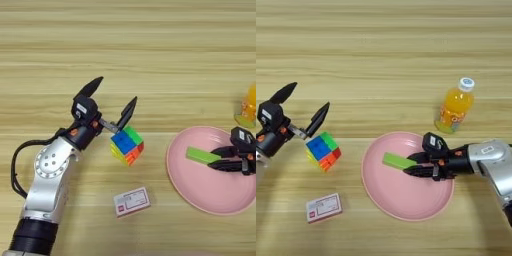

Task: Move the objects on the table

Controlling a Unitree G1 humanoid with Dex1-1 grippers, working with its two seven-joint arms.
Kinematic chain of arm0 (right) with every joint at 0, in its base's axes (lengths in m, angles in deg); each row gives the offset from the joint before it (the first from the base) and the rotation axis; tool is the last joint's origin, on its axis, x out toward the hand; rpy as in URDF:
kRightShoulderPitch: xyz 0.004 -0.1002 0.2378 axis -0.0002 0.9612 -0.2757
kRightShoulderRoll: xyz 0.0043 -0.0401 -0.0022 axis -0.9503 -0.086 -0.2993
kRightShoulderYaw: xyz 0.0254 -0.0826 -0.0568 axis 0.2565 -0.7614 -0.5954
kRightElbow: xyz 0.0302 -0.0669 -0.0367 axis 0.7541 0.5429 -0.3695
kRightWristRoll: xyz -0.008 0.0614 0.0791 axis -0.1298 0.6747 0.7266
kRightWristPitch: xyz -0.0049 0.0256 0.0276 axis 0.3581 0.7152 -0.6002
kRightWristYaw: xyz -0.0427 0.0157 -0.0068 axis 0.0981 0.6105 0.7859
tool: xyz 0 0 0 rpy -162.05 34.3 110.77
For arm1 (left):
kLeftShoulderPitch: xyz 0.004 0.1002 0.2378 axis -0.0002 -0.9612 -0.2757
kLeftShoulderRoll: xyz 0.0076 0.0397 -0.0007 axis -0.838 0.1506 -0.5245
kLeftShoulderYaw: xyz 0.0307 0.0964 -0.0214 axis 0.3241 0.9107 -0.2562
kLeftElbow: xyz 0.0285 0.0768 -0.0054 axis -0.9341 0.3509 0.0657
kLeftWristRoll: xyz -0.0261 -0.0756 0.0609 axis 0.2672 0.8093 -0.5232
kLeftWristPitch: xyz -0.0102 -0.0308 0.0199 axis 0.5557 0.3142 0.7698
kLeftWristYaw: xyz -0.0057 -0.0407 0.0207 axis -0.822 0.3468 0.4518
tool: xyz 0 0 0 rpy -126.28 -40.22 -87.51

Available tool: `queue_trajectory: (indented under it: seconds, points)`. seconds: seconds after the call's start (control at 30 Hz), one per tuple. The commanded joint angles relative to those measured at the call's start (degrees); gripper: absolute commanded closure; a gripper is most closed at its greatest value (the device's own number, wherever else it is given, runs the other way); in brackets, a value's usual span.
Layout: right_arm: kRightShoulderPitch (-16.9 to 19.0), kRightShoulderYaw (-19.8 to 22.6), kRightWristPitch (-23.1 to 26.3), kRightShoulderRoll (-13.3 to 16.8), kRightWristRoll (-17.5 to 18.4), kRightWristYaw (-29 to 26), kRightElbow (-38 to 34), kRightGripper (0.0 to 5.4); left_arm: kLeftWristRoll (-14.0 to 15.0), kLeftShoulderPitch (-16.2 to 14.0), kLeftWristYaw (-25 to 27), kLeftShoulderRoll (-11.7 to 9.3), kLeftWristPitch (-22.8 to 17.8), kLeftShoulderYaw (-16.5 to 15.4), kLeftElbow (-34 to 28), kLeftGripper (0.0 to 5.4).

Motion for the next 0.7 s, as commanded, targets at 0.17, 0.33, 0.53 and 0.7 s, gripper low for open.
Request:
queue_trajectory:
  seconds: [0.17,0.33,0.53,0.7]
  points:
    - [-0.05,2.94,1.04,0.52,1.67,0.72,-3.78,3.98,-0.46,-0.08,-0.01,-0.1,0.0,-0.04,-0.1,0.0]
    - [-0.6,5.96,1.77,0.6,3.75,1.87,-8.45,3.98,-0.58,-0.09,-0.79,0.19,-0.19,-0.43,0.4,0.0]
    - [-1.25,9.15,2.66,0.15,6.88,3.64,-14.54,3.98,-1.72,1.56,-4.42,1.06,-0.95,-1.97,2.84,0.0]
    - [-1.92,11.33,3.38,0.04,10.01,4.8,-18.72,3.98,-5.06,3.23,-8.25,1.36,0.22,-2.69,6.15,0.0]
